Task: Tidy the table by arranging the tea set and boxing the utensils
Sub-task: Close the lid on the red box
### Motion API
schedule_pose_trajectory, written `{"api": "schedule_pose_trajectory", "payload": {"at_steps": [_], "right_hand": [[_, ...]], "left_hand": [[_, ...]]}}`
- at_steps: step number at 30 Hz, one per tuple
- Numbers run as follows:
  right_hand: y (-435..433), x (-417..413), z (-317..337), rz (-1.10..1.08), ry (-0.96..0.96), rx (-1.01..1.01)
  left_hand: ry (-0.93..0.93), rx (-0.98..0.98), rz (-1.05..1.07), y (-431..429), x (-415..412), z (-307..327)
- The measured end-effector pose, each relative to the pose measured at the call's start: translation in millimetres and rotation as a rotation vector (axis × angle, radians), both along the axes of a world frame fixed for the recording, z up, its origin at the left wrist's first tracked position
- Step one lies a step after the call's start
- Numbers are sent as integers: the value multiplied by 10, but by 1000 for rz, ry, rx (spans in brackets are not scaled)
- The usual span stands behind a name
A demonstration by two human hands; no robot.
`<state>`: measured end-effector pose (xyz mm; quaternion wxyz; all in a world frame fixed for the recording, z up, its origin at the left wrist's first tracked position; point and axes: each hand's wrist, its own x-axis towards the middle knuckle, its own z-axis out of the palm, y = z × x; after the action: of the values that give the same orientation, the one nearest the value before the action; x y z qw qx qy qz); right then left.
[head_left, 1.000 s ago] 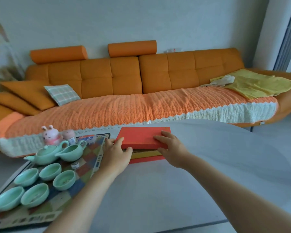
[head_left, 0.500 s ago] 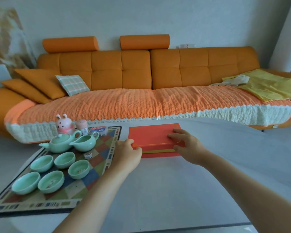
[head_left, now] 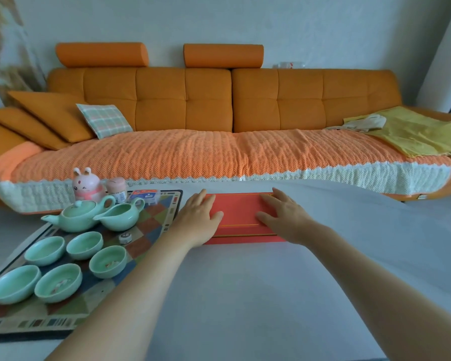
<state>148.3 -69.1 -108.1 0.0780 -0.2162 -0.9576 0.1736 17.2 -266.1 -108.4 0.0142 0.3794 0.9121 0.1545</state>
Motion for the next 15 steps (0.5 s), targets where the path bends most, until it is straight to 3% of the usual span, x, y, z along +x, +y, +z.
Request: {"api": "schedule_pose_trajectory", "payload": {"at_steps": [4,10,15], "right_hand": [[69,-54,3,20,-71,-28],[60,-117,-89,24,-61,94],[53,-101,-91,9,-30,41]], "left_hand": [[-84,-22,-13,6,-90,-80],[-45,-28,-28,14,-112,-145],[2,-31,-23,26,-93,-141]]}}
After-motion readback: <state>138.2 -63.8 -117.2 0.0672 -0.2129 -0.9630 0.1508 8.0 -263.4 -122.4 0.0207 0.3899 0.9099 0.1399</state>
